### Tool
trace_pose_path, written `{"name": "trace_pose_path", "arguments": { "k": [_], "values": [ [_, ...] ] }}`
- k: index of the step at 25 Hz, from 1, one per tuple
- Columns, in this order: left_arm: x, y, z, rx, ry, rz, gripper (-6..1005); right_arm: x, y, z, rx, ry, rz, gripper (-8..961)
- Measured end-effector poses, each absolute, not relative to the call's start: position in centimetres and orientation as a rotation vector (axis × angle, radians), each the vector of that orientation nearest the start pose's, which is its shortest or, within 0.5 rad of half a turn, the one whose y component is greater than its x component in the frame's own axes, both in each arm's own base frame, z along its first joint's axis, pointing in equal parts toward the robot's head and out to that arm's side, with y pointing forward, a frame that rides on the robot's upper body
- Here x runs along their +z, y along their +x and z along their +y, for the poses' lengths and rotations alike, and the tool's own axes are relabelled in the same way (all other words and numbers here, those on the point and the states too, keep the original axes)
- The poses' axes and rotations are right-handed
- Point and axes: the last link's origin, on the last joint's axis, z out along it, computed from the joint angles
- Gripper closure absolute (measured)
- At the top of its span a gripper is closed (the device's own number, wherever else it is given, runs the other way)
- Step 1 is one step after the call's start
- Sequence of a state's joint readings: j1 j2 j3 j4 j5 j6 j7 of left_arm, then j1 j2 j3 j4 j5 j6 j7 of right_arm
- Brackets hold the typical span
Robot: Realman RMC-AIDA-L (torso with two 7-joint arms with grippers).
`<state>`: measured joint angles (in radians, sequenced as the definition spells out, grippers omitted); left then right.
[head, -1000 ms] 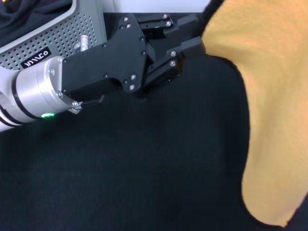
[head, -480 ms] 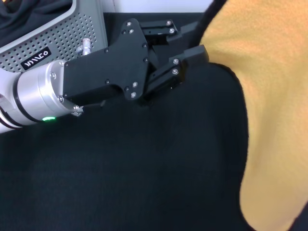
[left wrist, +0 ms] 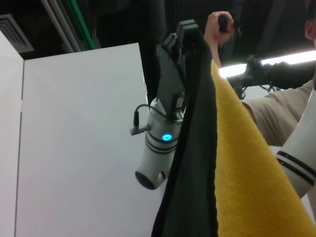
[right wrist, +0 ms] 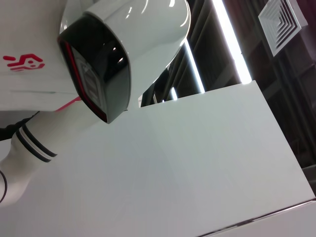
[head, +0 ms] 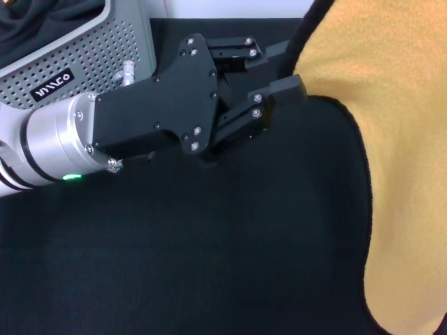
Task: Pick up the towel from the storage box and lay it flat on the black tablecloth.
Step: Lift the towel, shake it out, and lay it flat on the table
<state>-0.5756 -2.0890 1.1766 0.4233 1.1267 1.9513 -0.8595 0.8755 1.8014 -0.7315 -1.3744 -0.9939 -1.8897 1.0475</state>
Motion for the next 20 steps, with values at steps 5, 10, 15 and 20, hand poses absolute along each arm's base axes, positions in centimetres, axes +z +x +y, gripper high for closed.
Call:
{"name": "trace_pose_path", "arguments": {
  "k": [5, 10, 15, 20],
  "values": [
    [-0.25, -15.98, 28.82, -1.737, -2.495, 0.219, 738, 24.27, -1.55, 30.16, 1.225, -1.789, -1.663, 878],
    [-0.28, -15.92, 28.84, -1.739, -2.496, 0.220, 733, 23.93, -1.87, 30.47, 1.249, -1.792, -1.655, 877],
    [-0.30, -16.00, 28.80, -1.733, -2.480, 0.236, 733, 23.83, -2.10, 30.82, 1.264, -1.797, -1.647, 877],
    [-0.02, -16.22, 28.86, -1.731, -2.443, 0.240, 740, 23.84, -2.13, 30.89, 1.260, -1.800, -1.647, 876]
  ]
}}
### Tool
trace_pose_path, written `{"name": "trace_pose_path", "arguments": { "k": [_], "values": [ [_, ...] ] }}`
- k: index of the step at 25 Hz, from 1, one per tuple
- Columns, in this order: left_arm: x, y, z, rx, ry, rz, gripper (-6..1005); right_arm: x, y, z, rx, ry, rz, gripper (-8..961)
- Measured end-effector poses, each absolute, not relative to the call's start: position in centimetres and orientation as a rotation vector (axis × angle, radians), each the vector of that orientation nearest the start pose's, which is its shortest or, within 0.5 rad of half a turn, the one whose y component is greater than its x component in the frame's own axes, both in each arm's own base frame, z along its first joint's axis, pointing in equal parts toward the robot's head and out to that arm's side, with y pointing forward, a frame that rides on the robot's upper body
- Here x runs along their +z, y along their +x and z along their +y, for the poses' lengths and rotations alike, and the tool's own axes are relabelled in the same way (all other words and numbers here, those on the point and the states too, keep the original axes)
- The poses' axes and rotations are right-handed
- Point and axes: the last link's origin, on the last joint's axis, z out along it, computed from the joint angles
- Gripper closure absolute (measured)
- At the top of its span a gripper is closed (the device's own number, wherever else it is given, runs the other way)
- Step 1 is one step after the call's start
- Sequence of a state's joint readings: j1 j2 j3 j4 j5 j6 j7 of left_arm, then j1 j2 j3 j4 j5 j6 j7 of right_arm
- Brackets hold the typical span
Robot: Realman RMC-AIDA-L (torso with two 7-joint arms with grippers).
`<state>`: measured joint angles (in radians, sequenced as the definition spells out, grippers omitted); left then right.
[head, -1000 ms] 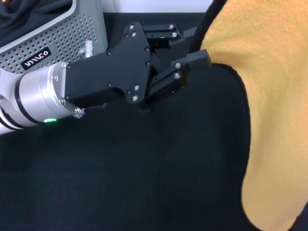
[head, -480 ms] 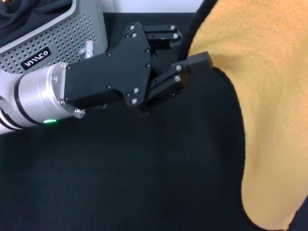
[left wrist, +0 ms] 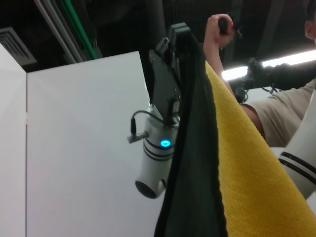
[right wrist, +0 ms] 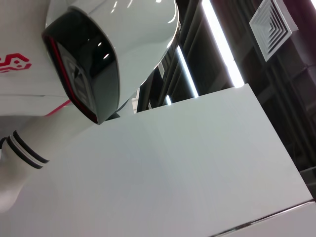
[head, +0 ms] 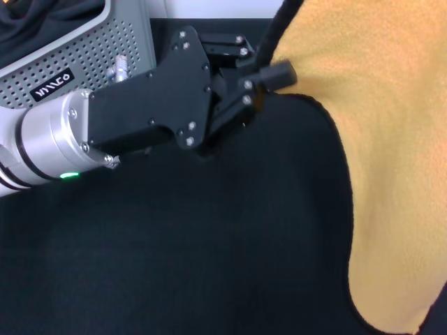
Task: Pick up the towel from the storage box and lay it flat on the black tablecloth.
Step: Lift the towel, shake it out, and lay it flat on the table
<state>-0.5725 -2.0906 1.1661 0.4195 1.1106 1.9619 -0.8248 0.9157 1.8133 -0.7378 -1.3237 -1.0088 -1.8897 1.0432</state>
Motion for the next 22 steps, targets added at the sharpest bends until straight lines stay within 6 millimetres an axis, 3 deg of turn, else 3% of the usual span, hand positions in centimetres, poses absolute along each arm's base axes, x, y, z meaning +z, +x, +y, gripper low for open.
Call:
{"name": "trace_pose_path", "arguments": {
  "k": [4, 9, 17, 22],
  "values": [
    [0.2, -16.3, 29.0, -1.740, -2.418, 0.224, 745, 23.9, -2.1, 30.9, 1.258, -1.798, -1.648, 875],
    [0.3, -16.4, 29.0, -1.740, -2.414, 0.220, 952, 24.0, -2.1, 30.9, 1.253, -1.794, -1.651, 875],
    [0.4, -16.7, 28.9, -1.736, -2.396, 0.215, 984, 24.1, -1.5, 30.9, 1.239, -1.801, -1.632, 874],
    [1.8, -17.5, 29.2, -1.762, -2.318, 0.135, 986, 24.0, 0.3, 31.2, 1.204, -1.835, -1.525, 873]
  ]
}}
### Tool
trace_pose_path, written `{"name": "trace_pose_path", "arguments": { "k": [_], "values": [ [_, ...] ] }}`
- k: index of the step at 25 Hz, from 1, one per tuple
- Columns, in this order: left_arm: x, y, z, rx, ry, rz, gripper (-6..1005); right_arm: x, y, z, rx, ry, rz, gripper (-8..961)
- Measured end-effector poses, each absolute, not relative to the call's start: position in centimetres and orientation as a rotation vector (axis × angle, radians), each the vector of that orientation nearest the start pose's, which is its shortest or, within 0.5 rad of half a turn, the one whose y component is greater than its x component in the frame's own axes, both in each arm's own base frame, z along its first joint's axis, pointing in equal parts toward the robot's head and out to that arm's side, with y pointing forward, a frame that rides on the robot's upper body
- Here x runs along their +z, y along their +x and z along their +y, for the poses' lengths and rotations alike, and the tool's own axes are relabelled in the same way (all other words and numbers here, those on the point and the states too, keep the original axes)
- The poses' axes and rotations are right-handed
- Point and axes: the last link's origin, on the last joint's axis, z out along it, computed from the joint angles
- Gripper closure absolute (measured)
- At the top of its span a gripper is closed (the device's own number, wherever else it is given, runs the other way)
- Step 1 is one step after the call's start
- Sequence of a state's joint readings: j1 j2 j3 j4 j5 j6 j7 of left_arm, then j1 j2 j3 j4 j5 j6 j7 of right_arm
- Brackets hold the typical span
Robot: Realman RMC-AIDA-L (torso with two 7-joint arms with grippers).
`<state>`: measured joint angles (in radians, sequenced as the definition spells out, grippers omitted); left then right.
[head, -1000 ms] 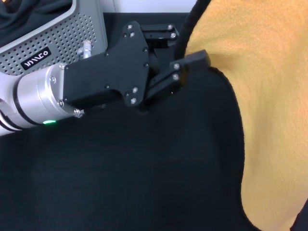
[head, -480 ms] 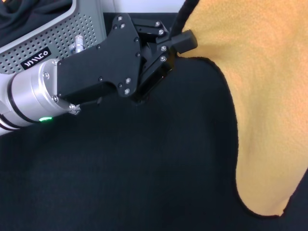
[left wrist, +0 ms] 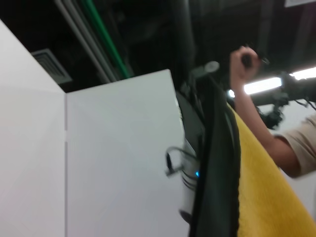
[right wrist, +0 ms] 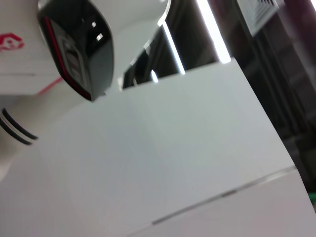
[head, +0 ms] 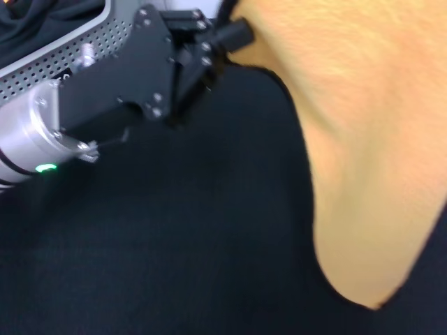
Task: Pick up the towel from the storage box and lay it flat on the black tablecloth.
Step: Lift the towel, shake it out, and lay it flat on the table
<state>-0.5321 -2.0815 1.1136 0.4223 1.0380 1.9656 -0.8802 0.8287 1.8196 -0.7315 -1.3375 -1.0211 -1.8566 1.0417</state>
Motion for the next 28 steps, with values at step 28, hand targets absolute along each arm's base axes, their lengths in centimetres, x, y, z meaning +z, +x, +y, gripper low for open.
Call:
{"name": "trace_pose_path", "arguments": {
  "k": [28],
  "values": [
    [6.9, -21.5, 27.8, -1.715, -2.322, -0.180, 978, 19.0, 10.0, 27.9, 1.062, -2.102, -0.882, 869]
  ]
}}
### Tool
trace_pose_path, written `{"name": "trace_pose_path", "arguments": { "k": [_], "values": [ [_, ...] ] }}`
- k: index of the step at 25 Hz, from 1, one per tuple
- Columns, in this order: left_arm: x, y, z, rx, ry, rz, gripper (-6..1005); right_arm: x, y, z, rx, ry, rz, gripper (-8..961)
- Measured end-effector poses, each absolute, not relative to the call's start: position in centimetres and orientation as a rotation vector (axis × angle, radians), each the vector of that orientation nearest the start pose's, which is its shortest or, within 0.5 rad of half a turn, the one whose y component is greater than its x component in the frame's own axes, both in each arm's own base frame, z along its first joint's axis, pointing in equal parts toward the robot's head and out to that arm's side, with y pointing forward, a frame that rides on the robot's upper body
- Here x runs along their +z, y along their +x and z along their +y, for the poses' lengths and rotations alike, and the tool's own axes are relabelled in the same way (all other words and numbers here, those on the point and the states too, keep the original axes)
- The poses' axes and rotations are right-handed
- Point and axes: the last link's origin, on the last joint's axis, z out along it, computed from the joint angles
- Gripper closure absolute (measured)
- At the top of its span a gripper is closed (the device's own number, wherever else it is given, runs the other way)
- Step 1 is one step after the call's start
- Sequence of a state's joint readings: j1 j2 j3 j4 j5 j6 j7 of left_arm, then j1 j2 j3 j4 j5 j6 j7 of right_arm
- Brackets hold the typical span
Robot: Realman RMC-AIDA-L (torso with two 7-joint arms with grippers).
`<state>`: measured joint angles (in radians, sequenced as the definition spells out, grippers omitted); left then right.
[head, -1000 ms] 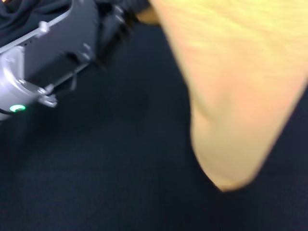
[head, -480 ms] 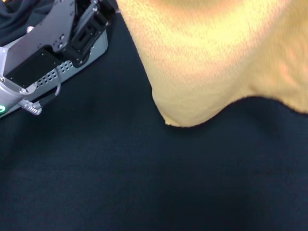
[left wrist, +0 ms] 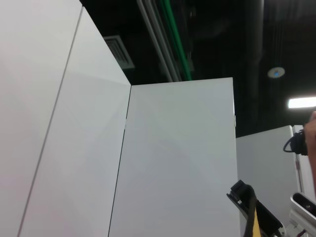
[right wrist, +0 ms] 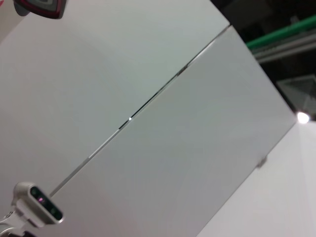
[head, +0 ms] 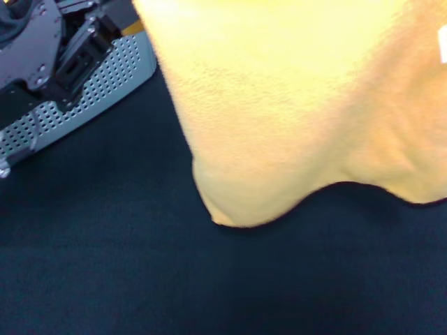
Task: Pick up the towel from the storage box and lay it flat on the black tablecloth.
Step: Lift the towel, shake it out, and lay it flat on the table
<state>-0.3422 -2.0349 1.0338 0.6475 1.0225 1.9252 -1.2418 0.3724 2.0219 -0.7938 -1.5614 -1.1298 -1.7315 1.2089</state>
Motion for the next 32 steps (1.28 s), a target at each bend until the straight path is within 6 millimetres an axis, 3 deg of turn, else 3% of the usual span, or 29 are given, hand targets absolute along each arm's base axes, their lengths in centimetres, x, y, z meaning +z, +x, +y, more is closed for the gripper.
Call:
{"name": "trace_pose_path", "arguments": {
  "k": [12, 21, 32],
  "values": [
    [6.4, -20.7, 26.5, -1.590, -2.513, -0.111, 978, 14.7, 11.3, 26.2, 1.063, -2.277, -0.734, 868],
    [8.2, -20.6, 24.0, -1.550, -2.589, -0.080, 978, 12.5, 11.9, 24.2, 1.088, -2.386, -0.663, 866],
    [8.9, -22.5, 21.0, -1.548, -2.562, -0.175, 977, 10.2, 13.1, 22.1, 1.128, -2.479, -0.590, 865]
  ]
}}
